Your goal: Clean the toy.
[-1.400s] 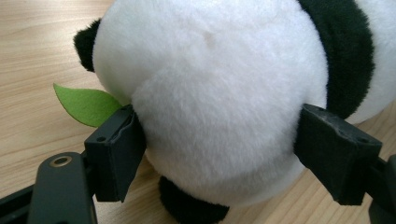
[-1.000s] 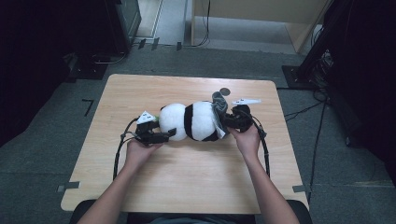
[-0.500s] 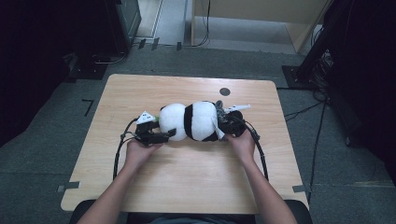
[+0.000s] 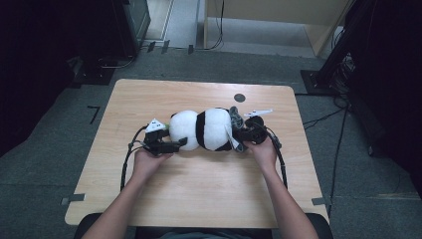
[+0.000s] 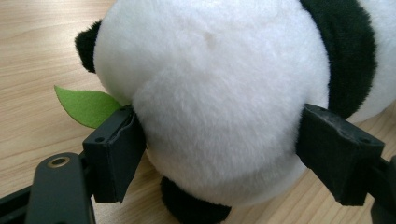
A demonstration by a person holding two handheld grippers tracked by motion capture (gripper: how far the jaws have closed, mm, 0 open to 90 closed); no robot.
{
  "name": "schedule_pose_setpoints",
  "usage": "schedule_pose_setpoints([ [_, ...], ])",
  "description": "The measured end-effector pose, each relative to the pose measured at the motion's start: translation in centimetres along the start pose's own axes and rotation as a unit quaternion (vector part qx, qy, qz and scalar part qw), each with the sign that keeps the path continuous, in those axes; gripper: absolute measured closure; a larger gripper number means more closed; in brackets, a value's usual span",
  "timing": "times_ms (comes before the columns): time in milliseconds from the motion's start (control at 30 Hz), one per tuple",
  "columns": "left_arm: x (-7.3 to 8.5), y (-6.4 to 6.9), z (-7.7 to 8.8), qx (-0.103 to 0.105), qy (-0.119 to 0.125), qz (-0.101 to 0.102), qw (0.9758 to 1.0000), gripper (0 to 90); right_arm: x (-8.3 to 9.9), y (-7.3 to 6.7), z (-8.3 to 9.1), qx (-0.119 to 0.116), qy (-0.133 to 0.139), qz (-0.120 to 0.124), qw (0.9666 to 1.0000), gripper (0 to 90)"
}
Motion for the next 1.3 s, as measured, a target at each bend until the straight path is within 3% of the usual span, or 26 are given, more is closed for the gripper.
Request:
schedule_pose_setpoints([
  [200,-0.1,0.0,0.1,-0.004,0.0,-0.008,1.0,18.5,-0.5,0.9,1.4,0.009,0.016,-0.005,0.9998,72.8],
  [367,-0.2,0.1,0.1,-0.007,0.0,-0.011,0.9999,18.5,-1.8,1.5,3.5,0.012,0.045,-0.011,0.9988,73.5],
  [500,-0.2,0.1,0.1,-0.008,0.0,-0.011,0.9999,18.6,-3.0,1.3,5.5,0.0,0.065,-0.011,0.9978,74.2],
  [767,-0.2,0.2,0.1,-0.01,0.002,-0.009,0.9999,18.7,-5.0,-2.0,8.7,-0.012,0.096,0.04,0.9945,74.1],
  [867,-0.2,0.2,0.1,-0.01,0.002,-0.008,0.9999,18.7,-5.6,-3.7,9.4,-0.029,0.101,0.055,0.9929,74.0],
  [1067,-0.1,0.2,0.1,-0.01,0.001,-0.008,0.9999,18.8,-6.1,-7.6,8.1,-0.047,0.084,0.104,0.99,73.7],
  [1300,-0.1,0.1,0.1,-0.009,0.003,-0.004,0.9999,19.0,-6.7,-9.7,6.8,-0.052,0.074,0.125,0.988,73.8],
])
Point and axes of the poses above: each handheld gripper's, and its own axes: z roughly backward along the jaws, x roughly out of its underside, y roughly to its right, the point moved 9 cm from there along -z, roughly forward along the jaws, and after that the axes turned 11 degrees about x, right-handed, at the moved point
